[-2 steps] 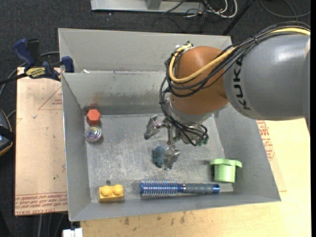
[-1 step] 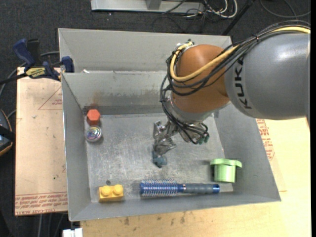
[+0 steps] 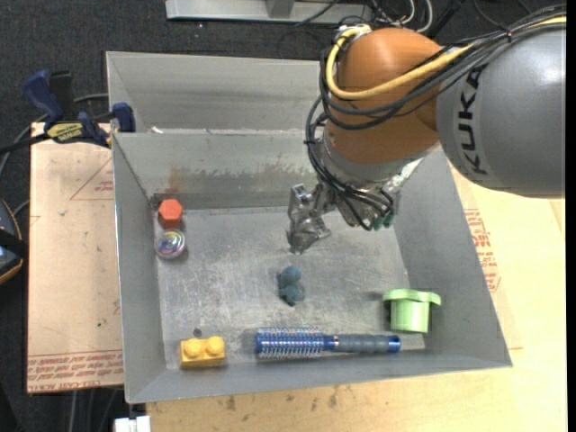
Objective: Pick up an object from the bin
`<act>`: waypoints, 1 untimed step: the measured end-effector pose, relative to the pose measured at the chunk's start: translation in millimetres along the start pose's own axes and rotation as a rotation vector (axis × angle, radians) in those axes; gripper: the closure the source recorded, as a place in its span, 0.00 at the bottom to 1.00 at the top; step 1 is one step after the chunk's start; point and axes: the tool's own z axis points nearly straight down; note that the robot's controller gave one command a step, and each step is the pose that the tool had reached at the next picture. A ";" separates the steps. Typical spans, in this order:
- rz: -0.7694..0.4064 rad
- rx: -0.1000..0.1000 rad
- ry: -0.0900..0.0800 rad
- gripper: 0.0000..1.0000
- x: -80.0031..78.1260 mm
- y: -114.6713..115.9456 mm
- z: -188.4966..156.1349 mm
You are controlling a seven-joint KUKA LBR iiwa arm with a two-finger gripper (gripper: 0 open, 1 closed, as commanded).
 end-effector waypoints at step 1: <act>-0.001 -0.001 0.008 0.00 1.6 0.3 4.0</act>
Offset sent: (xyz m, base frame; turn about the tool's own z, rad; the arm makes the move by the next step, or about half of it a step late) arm 0.0000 0.0000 0.0000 0.0000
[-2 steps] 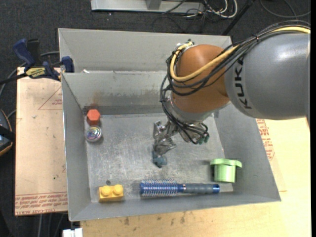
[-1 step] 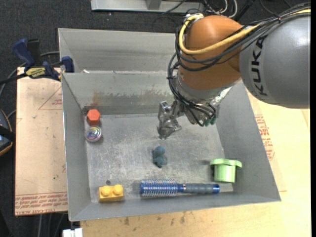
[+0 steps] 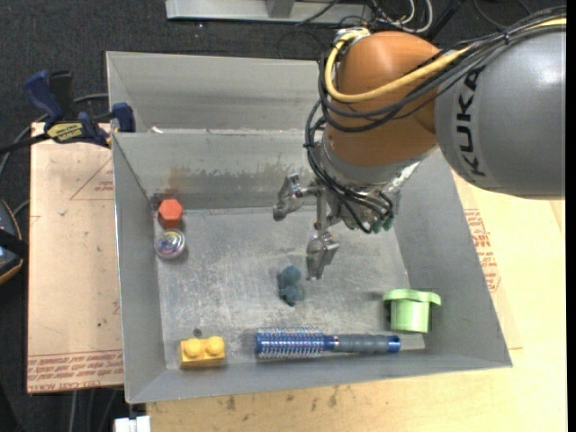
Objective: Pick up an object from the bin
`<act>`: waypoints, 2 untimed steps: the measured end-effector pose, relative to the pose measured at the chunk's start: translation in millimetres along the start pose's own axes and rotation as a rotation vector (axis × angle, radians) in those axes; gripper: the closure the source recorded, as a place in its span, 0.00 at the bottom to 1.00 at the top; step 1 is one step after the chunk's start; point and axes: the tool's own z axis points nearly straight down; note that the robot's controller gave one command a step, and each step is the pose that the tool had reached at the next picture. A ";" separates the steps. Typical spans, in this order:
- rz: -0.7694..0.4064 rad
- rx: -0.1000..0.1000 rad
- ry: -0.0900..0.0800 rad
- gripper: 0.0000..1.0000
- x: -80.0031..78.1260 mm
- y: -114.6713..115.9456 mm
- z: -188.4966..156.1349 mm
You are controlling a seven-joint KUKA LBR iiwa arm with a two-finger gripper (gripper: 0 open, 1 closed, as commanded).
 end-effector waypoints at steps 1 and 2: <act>-0.044 -0.001 0.004 0.00 46.9 -43.4 152.0; -0.047 0.000 0.001 1.00 45.1 -42.3 148.3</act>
Offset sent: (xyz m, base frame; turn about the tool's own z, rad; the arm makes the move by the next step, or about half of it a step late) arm -0.0277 -0.0557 -0.1482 -0.0486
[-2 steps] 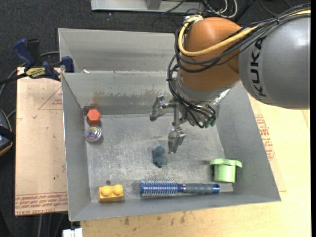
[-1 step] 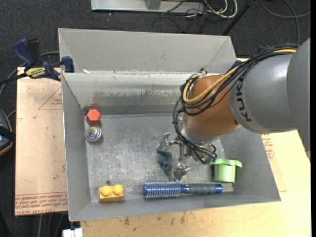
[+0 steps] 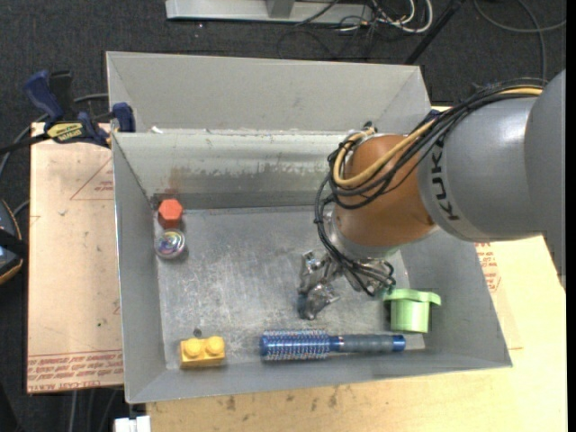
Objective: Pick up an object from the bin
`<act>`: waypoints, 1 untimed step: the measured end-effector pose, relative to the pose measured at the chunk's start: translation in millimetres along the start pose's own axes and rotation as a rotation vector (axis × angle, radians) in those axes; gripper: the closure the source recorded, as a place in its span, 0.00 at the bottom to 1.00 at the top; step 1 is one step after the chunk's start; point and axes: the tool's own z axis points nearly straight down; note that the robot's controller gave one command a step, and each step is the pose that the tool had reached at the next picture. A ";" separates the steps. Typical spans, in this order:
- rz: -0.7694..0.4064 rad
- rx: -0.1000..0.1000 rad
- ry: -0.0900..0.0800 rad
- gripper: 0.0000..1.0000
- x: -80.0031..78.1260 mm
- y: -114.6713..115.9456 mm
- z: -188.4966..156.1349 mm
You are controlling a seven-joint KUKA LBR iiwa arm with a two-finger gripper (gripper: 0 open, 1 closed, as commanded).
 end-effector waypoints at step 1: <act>-0.187 0.006 -0.008 1.00 -1.7 -32.3 -153.4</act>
Offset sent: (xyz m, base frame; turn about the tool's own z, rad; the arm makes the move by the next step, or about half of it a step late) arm 0.0114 -0.0289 0.1491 -0.1906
